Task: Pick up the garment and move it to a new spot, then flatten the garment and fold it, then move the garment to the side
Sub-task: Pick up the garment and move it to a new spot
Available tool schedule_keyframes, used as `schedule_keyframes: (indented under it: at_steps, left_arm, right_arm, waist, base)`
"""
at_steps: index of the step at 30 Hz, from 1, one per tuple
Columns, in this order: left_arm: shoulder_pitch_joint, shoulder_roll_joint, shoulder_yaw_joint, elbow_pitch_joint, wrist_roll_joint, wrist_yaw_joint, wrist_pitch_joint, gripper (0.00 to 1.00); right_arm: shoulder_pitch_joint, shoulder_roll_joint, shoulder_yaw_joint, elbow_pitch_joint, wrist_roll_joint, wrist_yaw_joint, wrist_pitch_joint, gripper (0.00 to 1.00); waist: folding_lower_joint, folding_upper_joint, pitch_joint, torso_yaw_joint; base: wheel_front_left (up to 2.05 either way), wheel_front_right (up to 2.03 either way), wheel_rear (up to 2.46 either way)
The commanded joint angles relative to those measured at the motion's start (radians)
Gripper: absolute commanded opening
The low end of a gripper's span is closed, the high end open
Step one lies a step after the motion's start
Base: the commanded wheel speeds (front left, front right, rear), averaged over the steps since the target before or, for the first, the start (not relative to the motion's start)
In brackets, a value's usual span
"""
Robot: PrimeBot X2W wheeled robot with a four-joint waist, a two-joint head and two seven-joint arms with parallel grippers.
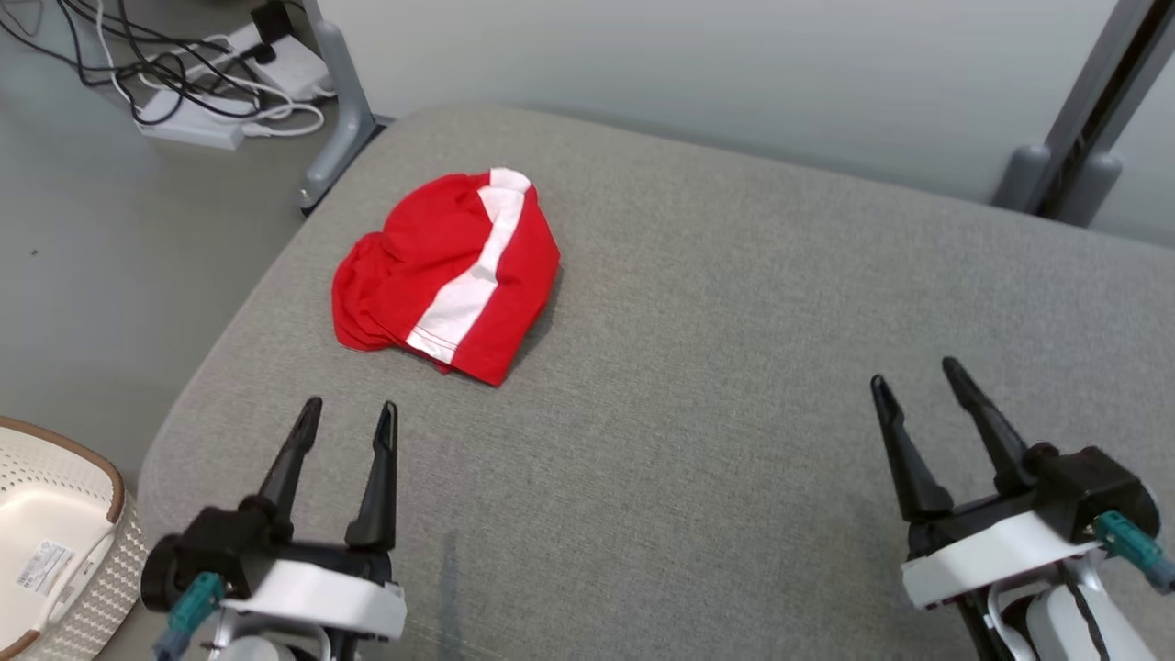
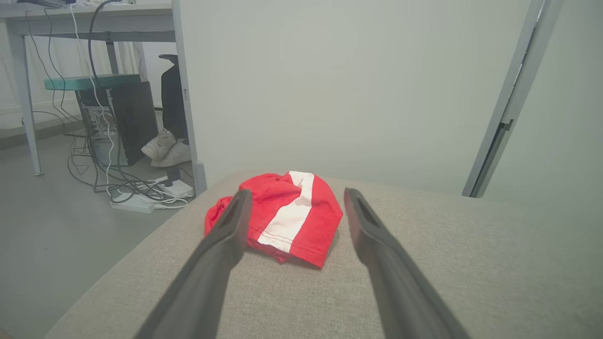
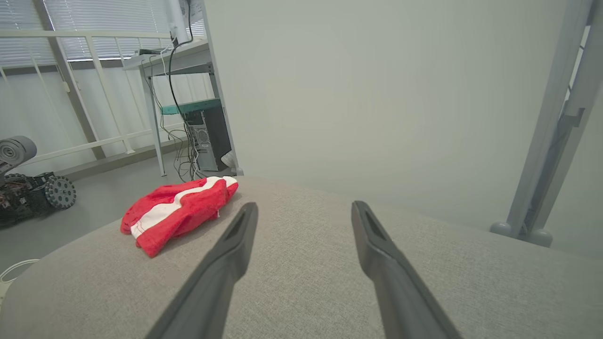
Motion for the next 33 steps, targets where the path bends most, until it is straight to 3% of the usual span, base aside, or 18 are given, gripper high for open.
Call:
schedule_keyframes:
  at_steps: [1,6,11,17,20,26,33]
  left_arm:
    - [-0.03,0.007,0.01,0.006,0.011,-0.009,-0.004,1.0]
    - [-0.15,0.038,0.02,0.061,0.01,-0.026,-0.004,1.0]
    - [-0.3,0.109,0.005,0.135,-0.016,-0.039,0.006,1.0]
    - [-0.441,0.17,-0.011,0.204,-0.096,-0.042,0.099,1.0]
    - [-0.533,0.231,-0.061,0.262,-0.162,-0.042,0.185,1.0]
    - [-0.611,0.294,-0.14,0.339,-0.271,-0.042,0.283,1.0]
    - [-0.666,0.323,-0.144,0.451,-0.271,-0.015,0.347,1.0]
  right_arm:
    - [-0.016,-0.016,-0.004,-0.008,-0.006,-0.001,-0.006,1.0]
    - [-0.062,-0.059,-0.005,-0.023,-0.045,-0.001,0.007,1.0]
    - [-0.103,-0.088,-0.012,-0.083,-0.058,-0.001,0.034,1.0]
    - [-0.13,-0.106,-0.005,-0.152,-0.072,-0.001,0.066,1.0]
    - [-0.146,-0.108,-0.008,-0.195,-0.08,-0.001,0.085,1.0]
    - [-0.152,-0.104,-0.014,-0.229,-0.089,-0.001,0.092,1.0]
    - [-0.154,-0.096,-0.016,-0.234,-0.093,-0.001,0.079,1.0]
  waist:
    - [0.0,0.0,0.054,-0.028]
    - [0.0,0.0,0.159,-0.066]
    - [0.0,0.0,0.247,-0.112]
    - [0.0,0.0,0.313,-0.152]
    - [0.0,0.0,0.353,-0.185]
    - [0.0,0.0,0.391,-0.225]
    - [0.0,0.0,0.408,-0.254]
  base:
    - [0.0,0.0,0.0]
    - [0.0,0.0,0.0]
    - [0.0,0.0,0.0]
    - [0.0,0.0,0.0]
    - [0.0,0.0,0.0]
    - [0.0,0.0,0.0]
    - [0.0,0.0,0.0]
